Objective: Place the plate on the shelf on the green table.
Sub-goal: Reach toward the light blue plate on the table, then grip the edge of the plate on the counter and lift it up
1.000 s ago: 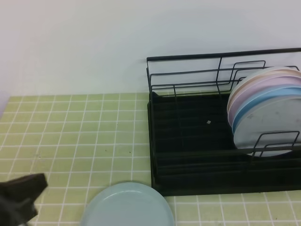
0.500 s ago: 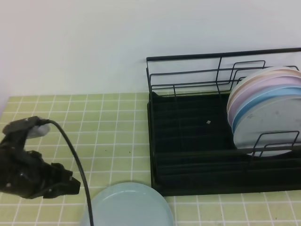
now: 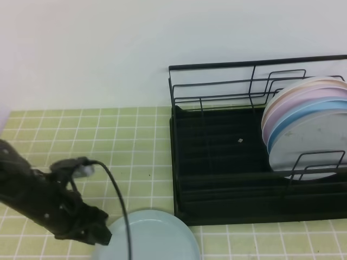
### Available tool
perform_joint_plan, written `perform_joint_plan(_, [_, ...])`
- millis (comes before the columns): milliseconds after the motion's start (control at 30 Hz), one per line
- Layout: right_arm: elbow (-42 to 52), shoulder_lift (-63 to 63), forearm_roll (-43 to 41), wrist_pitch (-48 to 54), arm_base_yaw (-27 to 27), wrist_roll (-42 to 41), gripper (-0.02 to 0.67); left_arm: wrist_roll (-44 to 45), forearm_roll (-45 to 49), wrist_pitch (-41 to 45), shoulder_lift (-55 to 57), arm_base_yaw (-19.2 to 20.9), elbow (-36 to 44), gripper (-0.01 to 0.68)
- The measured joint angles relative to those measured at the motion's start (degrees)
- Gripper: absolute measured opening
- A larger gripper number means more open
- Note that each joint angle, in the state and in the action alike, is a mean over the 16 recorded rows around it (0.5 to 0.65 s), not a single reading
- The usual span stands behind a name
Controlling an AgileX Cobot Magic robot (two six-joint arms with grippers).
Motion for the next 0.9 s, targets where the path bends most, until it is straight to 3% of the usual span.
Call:
perform_joint_plan(333, [0.0, 0.0, 0.34, 0.36, 0.0, -0.01, -0.002, -1.56, 3.91, -3.37, 1.86, -3.71, -0.21, 0.244])
perform_joint_plan(900, [0.04, 0.0, 0.14, 0.39, 0.0, 0.01, -0.003, -1.69, 3.86, -5.01, 4.92, -3.95, -0.21, 0.24])
